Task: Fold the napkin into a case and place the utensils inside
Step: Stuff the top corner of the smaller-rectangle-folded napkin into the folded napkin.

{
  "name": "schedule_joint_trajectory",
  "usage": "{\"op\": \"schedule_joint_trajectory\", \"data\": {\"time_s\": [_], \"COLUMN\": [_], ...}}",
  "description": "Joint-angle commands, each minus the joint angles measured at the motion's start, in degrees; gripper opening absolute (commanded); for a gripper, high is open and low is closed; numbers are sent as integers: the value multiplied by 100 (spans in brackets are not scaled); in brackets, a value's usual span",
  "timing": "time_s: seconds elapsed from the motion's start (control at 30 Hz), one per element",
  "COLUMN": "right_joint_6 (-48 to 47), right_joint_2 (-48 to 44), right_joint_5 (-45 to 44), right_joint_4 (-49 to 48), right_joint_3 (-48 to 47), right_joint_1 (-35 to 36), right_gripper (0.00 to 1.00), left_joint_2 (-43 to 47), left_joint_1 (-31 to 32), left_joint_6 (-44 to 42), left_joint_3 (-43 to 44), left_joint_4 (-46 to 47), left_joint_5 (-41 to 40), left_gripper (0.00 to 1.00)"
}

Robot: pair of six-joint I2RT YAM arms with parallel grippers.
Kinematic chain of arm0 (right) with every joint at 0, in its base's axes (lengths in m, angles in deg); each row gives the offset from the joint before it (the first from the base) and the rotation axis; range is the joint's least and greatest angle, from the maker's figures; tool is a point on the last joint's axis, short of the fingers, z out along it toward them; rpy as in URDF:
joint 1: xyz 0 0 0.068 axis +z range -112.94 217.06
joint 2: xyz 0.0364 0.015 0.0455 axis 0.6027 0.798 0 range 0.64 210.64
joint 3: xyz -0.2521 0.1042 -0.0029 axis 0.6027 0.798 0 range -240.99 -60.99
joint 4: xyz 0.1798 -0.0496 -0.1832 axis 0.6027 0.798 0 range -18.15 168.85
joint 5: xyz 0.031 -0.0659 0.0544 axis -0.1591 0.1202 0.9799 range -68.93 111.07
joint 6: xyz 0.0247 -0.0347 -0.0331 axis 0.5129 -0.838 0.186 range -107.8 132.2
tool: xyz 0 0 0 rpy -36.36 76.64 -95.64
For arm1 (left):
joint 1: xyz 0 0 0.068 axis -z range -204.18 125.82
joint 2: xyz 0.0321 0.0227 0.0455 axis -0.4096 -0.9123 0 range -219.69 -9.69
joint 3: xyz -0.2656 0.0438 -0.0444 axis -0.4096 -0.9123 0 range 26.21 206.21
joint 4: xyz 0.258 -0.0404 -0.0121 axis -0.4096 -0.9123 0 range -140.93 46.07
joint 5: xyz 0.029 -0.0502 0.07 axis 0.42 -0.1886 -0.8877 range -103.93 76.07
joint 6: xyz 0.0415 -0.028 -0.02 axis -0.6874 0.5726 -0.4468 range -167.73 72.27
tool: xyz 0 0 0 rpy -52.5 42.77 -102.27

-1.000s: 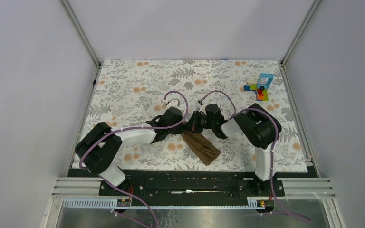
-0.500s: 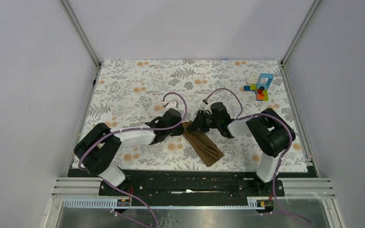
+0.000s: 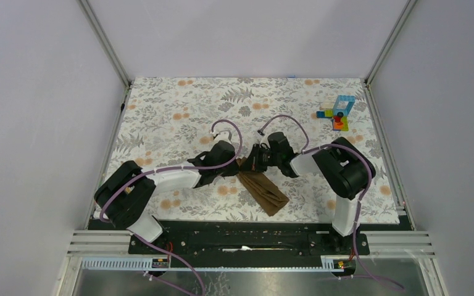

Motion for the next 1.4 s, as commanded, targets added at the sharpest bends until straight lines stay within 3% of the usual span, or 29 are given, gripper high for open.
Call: {"op": "schedule_joint_trajectory", "data": {"time_s": [0.0,0.13,0.23,0.43,0.57,0.73,0.83,1.1,1.37], "right_joint_6": [357,680,723,3,-113,85,172,660,456], "right_joint_2": [422,847,601,-407,-600,-359,-137,428,1], "right_joint_5": [100,-159,-175,140,207,371,419,569,450], "right_joint_4": [-565,-983,-1105,46,308,75,-117,-956,-672], "right_joint_3": [-344,-346,117,198,45,-128,-171,-255,-89], "right_joint_1": [271,490,199,-154,-161,-163,-146,163,46], "right_gripper": [0,11,20,32,28,7,1,0,0], "left_joint_2": [4,-160,-87,160,267,296,348,300,429], "left_joint_1": [26,22,23,21,18,21,21,29,25], "left_joint_6": [55,162,257,185,211,239,257,231,286], "left_joint_3": [145,258,193,61,-43,-27,-43,42,-9], "left_joint_4": [351,311,203,-90,-151,-164,-139,11,-119], "left_joint_5": [178,314,160,-208,-282,-256,-250,-67,-251], "left_gripper": [0,0,0,0,0,0,0,0,0]}}
